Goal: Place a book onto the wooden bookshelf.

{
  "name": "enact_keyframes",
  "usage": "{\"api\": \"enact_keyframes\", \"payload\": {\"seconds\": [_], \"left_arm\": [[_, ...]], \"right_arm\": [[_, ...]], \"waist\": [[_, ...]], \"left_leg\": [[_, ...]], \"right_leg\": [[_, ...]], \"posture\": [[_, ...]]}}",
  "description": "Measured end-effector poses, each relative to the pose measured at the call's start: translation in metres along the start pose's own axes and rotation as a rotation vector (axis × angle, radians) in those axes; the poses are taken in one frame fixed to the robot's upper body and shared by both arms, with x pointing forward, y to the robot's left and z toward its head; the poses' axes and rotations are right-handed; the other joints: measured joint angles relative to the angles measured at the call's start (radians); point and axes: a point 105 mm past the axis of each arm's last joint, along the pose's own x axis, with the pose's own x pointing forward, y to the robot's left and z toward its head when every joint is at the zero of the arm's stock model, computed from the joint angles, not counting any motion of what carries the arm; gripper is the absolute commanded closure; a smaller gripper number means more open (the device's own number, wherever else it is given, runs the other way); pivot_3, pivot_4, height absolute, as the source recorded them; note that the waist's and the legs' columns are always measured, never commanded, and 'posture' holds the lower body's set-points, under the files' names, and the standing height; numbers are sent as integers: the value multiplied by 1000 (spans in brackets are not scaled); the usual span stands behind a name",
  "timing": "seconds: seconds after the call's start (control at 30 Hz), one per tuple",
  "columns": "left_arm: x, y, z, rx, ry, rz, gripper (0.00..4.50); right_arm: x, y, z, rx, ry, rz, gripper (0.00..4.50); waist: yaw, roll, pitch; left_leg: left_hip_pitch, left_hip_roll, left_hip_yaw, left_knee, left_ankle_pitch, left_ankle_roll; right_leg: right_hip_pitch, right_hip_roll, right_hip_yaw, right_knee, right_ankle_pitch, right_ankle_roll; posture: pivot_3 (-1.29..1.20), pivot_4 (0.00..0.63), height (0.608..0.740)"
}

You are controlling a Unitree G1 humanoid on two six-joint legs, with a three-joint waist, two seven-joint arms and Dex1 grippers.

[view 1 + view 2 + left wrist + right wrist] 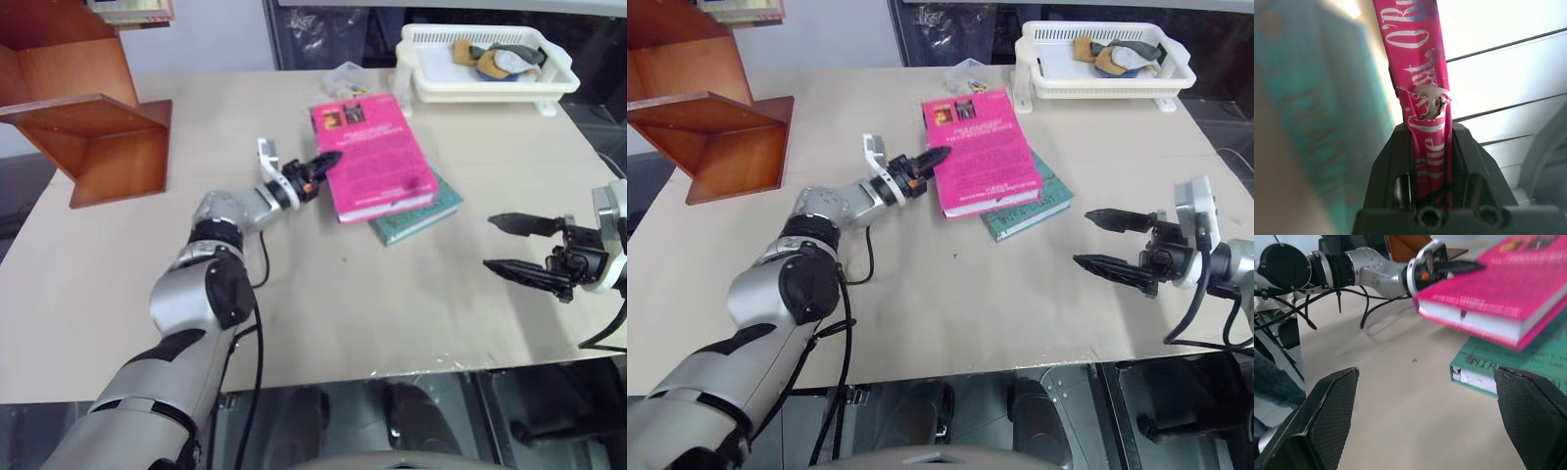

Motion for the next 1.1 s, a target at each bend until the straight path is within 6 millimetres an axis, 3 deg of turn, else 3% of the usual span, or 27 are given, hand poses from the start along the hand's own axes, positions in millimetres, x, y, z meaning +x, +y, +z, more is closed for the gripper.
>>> {"api": "enact_keyframes", "payload": {"seconds": [0.17, 0.3, 0.37, 0.43, 0.47, 0.5, 0.53, 0.57, 0.67, 0.77, 0.87, 1.1], "left_arm": [[-4, -25, 8, 201, -87, -42, 4075], [2, -63, 11, 474, -129, -47, 4075], [3, -89, 13, 737, -145, -38, 4075], [1, -100, 14, 998, -120, -1, 4075], [0, -102, 13, 1055, -111, 8, 4075], [-5, -104, 14, 1329, -47, 63, 4075], [-6, -104, 13, 1376, -29, 73, 4075], [-13, -104, 14, 1653, 72, 136, 4075], [-26, -106, 21, 2024, 207, 220, 4075], [-40, -108, 35, 2246, 298, 309, 4075], [-46, -111, 45, 2339, 337, 362, 4075], [-77, -127, 91, 2613, 565, 573, 4075]], "right_arm": [[-2, -6, 0, 3, -1, -6, 0], [-1, -16, 7, -37, -16, -20, 0], [1, -22, 8, -43, -29, -14, 0], [2, -25, 7, -33, -48, 1, 0], [2, -26, 7, -31, -53, 3, 0], [2, -30, 10, -23, -79, 16, 0], [1, -30, 11, -23, -85, 16, 0], [1, -33, 16, -21, -111, 31, 0], [-2, -39, 23, -8, -153, 58, 0], [-3, -42, 33, 7, -210, 103, 0], [-2, -42, 39, 17, -238, 140, 0], [13, -53, 46, 60, -263, 210, 0]], "waist": [[1, 0, 0], [4, 0, 0], [3, 0, 0], [3, 0, 0], [1, 0, 0], [-4, 0, 0], [-4, 0, 0], [-6, 0, 0], [-2, 1, 0], [1, 0, 0], [3, 0, 0], [-4, 0, 0]], "left_leg": [[-1, 2, 1, 0, 0, 0], [0, 1, 2, 0, 0, -1], [0, 1, 2, 0, 1, -1], [0, 0, 3, 0, 1, -1], [1, 0, 3, 0, 1, -1], [1, 0, 4, -1, 1, -1], [1, 0, 4, -1, 1, -1], [2, 0, 4, -1, 1, -1], [1, 0, 4, -2, 1, -1], [1, 0, 4, -1, 0, -1], [0, 0, 4, -1, 0, 0], [0, 0, 6, -1, -1, 3]], "right_leg": [[-1, -1, 2, 0, 0, 0], [-2, -1, 3, 1, 0, 0], [-2, -1, 3, 1, 0, 0], [-2, 0, 4, 1, 0, 0], [-2, 0, 4, 1, 0, 0], [-2, 1, 5, 1, 0, 0], [-2, 1, 5, 1, 0, 0], [-2, 1, 5, 1, 0, 0], [-2, 2, 5, 0, 0, 0], [-2, 2, 5, 0, 0, 0], [-2, 1, 4, 0, 0, 0], [-3, 2, 3, 0, 0, 0]], "posture": [[0, 150, 740], [0, 150, 740], [0, 150, 740], [0, 150, 740], [0, 150, 740], [0, 150, 740], [0, 150, 740], [0, 150, 740], [0, 150, 740], [0, 150, 740], [0, 150, 740], [0, 150, 740]]}}
